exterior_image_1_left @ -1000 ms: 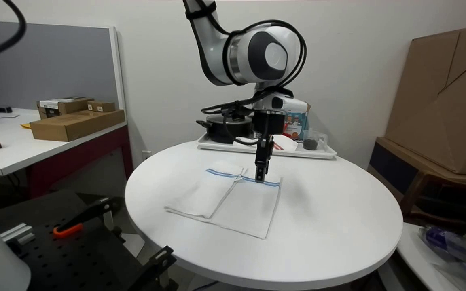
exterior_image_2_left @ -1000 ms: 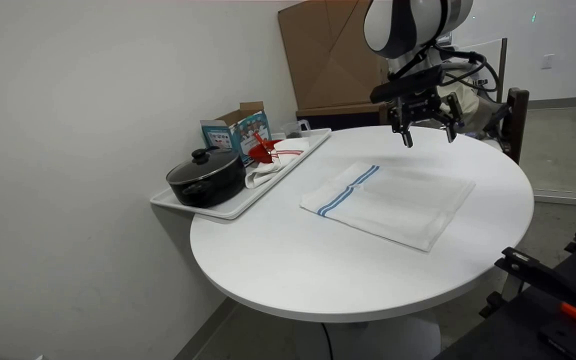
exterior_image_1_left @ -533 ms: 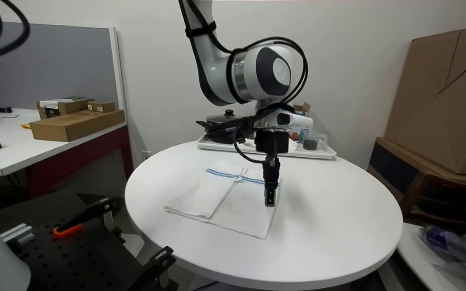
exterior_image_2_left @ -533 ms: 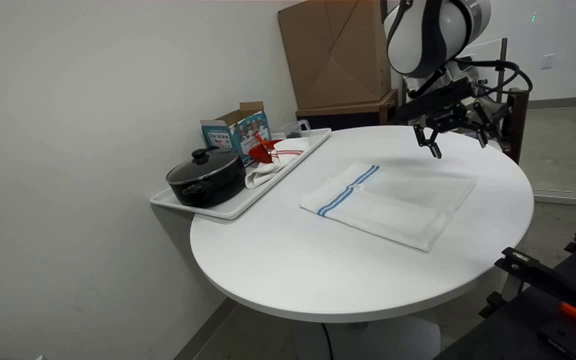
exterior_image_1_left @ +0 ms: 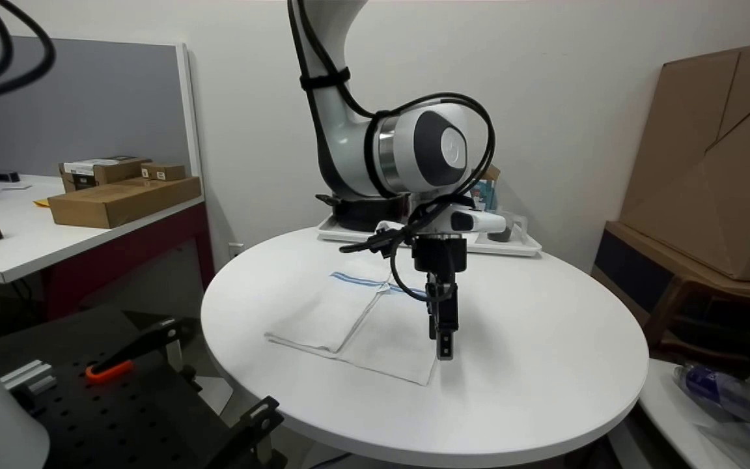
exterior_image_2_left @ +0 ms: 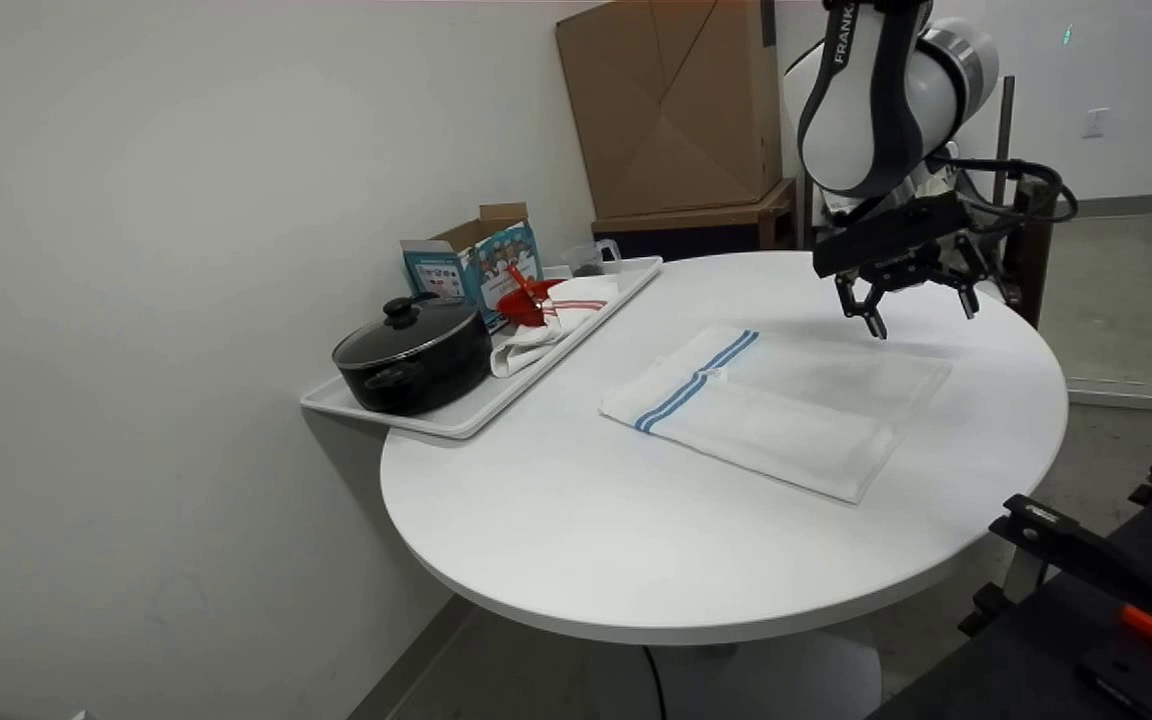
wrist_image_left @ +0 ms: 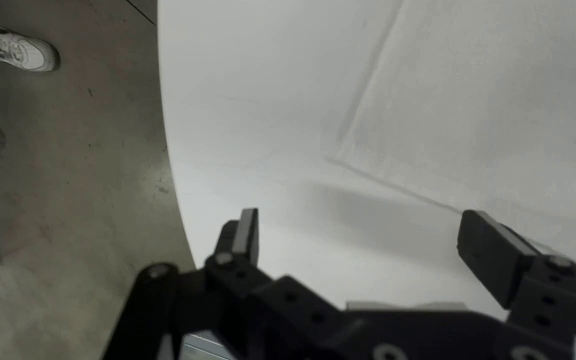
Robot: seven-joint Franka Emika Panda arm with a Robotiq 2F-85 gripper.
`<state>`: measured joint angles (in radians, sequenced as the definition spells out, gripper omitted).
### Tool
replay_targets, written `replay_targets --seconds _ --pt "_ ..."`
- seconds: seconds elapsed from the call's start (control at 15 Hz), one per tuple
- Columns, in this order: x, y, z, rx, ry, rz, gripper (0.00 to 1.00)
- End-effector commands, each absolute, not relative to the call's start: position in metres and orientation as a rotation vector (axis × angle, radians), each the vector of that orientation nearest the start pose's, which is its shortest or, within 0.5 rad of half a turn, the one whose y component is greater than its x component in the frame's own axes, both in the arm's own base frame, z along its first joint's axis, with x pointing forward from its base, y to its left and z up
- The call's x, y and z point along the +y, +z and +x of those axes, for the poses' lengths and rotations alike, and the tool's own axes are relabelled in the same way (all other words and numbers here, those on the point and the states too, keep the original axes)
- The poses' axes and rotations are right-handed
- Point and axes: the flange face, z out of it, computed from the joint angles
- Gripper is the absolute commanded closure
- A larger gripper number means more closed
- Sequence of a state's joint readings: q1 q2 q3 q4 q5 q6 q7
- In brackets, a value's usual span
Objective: Fold the towel
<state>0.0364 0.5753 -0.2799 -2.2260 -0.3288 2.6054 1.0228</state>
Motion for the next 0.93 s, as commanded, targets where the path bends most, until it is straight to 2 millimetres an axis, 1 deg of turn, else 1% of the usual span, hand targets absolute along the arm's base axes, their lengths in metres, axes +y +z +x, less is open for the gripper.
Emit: replay_targets --seconds 0.0,0.2,0.47,0.6,0.67,0.87 --pt "-0.141 0.103 0.488 1.448 0.078 -3.059 0.00" --pt "-0.142 0.096 0.472 1.316 0.087 -3.038 0.00" --pt "-0.130 0.082 0.454 1.153 0.173 -3.032 0.00" --pt "-0.127 0.079 0.449 1.126 0.198 -3.017 0.00" --pt "-0.126 0.078 0.447 1.117 0.209 -3.009 0.05" --pt "-0.130 0.079 0.447 1.132 0.218 -2.974 0.01"
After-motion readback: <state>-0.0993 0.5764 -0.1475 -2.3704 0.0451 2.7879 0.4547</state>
